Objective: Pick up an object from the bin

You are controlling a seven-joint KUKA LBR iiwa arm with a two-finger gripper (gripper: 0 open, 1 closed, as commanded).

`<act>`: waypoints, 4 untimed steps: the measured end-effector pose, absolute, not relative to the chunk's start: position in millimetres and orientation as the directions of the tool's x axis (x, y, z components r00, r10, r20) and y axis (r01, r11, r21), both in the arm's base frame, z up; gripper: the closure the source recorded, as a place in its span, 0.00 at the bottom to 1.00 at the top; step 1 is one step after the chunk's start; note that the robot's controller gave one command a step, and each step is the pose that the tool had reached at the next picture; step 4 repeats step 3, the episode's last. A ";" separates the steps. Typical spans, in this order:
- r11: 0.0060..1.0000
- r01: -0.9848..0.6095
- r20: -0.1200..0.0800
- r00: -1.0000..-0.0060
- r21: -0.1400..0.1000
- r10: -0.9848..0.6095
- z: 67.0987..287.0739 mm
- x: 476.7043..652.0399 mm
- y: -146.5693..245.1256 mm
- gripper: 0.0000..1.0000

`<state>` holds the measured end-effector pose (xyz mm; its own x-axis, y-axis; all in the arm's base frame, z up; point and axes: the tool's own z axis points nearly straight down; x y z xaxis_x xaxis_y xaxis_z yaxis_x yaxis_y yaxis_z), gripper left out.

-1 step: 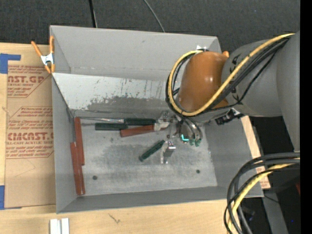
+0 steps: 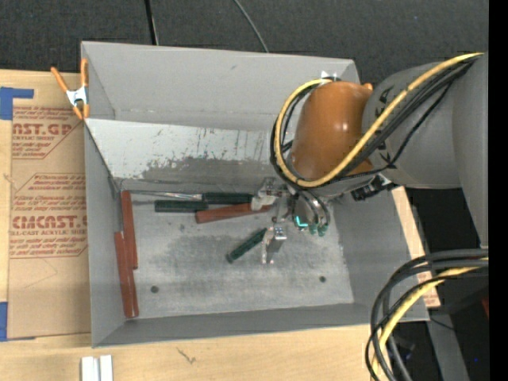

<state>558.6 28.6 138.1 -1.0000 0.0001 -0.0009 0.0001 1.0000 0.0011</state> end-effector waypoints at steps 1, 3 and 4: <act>0.996 -0.086 -0.010 -0.996 0.001 -0.086 77.4 562.0 32.5 1.00; 0.996 -0.088 -0.010 -0.996 -0.001 -0.088 258.4 549.8 17.3 1.00; 0.996 -0.088 -0.010 -0.996 -0.001 -0.088 258.4 549.8 17.3 1.00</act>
Offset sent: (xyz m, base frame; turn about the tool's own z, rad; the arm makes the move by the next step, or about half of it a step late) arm 0.0000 0.0000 0.0000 0.0000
